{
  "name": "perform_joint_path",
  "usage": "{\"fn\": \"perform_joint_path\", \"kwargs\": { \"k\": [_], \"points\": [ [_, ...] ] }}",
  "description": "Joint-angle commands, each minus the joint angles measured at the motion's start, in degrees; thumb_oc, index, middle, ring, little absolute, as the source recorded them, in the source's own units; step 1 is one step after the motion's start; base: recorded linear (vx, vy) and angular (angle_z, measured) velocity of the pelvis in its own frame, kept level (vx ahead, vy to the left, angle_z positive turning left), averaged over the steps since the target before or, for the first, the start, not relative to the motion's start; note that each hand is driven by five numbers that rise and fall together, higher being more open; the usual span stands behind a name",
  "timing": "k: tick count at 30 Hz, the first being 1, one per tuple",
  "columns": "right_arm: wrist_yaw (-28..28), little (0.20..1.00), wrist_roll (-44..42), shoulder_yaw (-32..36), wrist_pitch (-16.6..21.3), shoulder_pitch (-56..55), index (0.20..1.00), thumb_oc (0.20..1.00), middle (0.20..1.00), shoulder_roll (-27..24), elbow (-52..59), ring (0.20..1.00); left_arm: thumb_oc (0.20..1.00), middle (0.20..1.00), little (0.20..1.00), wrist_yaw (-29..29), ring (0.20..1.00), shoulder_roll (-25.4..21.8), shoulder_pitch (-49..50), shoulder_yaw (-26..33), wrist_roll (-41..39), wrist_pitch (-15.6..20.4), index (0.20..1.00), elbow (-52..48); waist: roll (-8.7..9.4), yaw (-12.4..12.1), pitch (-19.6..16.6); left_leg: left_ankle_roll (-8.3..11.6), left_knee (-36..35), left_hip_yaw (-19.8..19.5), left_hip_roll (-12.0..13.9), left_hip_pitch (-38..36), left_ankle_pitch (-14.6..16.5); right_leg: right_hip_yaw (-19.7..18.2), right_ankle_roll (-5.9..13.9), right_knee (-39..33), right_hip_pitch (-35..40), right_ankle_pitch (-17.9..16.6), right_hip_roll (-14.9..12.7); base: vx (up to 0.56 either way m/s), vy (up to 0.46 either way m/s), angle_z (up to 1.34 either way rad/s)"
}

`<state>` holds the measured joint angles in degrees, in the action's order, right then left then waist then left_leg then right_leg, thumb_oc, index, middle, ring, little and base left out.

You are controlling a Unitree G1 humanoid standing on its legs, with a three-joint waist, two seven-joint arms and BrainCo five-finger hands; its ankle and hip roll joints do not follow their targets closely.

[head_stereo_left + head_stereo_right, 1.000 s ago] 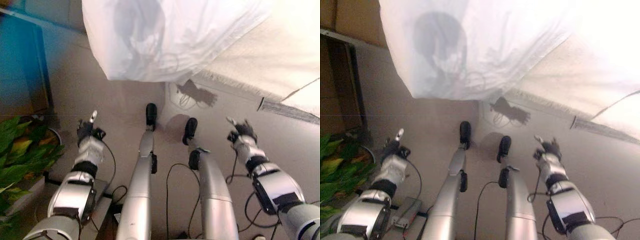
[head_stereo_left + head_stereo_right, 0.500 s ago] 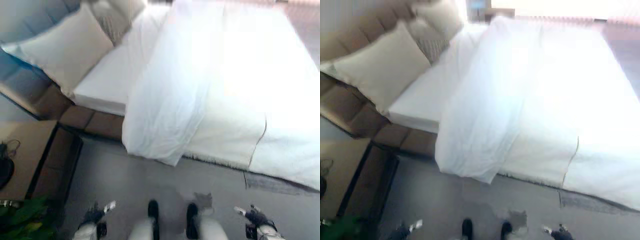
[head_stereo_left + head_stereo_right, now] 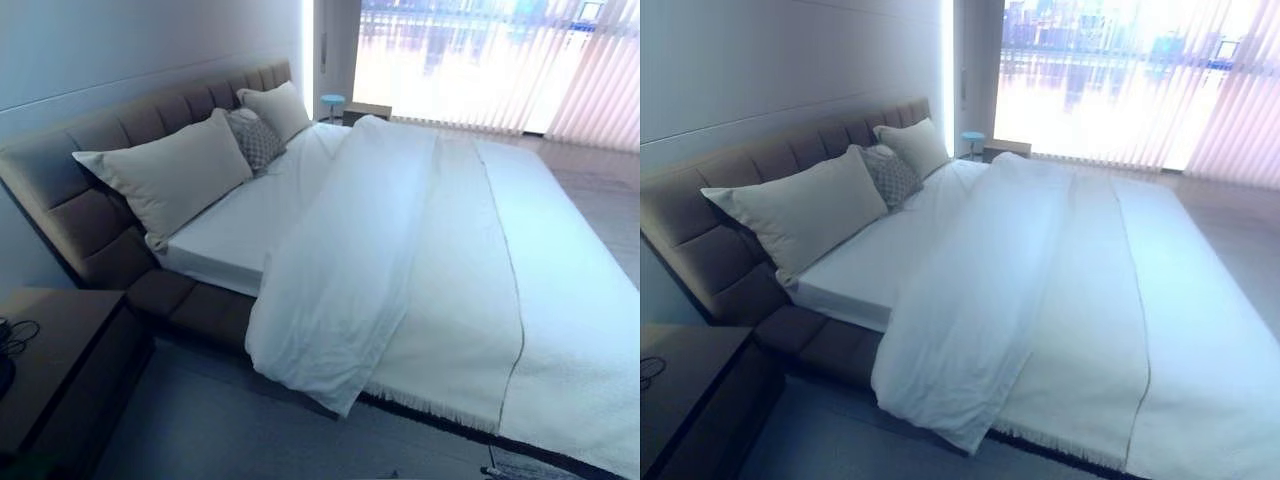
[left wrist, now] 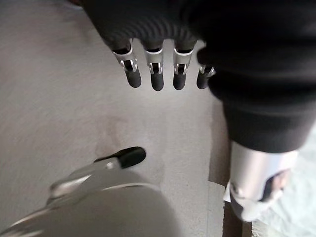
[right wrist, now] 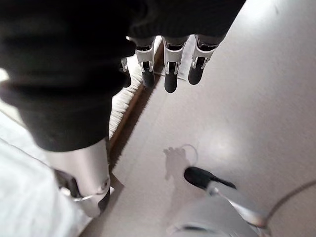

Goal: Make the bed

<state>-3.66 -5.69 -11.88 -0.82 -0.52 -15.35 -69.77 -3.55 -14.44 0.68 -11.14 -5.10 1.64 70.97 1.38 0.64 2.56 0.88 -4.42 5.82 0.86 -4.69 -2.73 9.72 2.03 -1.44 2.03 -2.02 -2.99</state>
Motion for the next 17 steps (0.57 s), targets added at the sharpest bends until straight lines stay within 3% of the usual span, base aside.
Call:
{"fn": "perform_joint_path", "kwargs": {
  "k": [1, 17],
  "points": [
    [0.2, 1.000, 1.2, -2.2, -0.6, 3.5, 1.000, 1.000, 1.000, -0.7, -2.1, 1.000, 1.000, 1.000, 1.000, -1.0, 1.000, 1.1, -3.3, 0.0, 4.9, -0.1, 1.000, 1.5, -0.19, -0.5, 2.5, 1.78, -0.6, -0.1, -2.1, -0.6, 0.5, -0.4, 3.93, -1.9, 3.6, 0.5, 2.4, 0.02, 0.074, -0.15],
    [1.6, 1.000, 4.4, -5.0, -1.1, 3.7, 1.000, 1.000, 1.000, -0.1, -2.7, 1.000, 1.000, 1.000, 1.000, 0.7, 1.000, 0.9, -4.3, -1.9, 7.3, -0.5, 1.000, 1.3, -0.80, 0.4, 1.3, 1.95, -0.6, 0.9, -2.1, -2.7, 2.1, -0.4, 4.18, -3.6, 6.1, 0.6, 1.8, 0.00, 0.005, -0.01]
  ]
}}
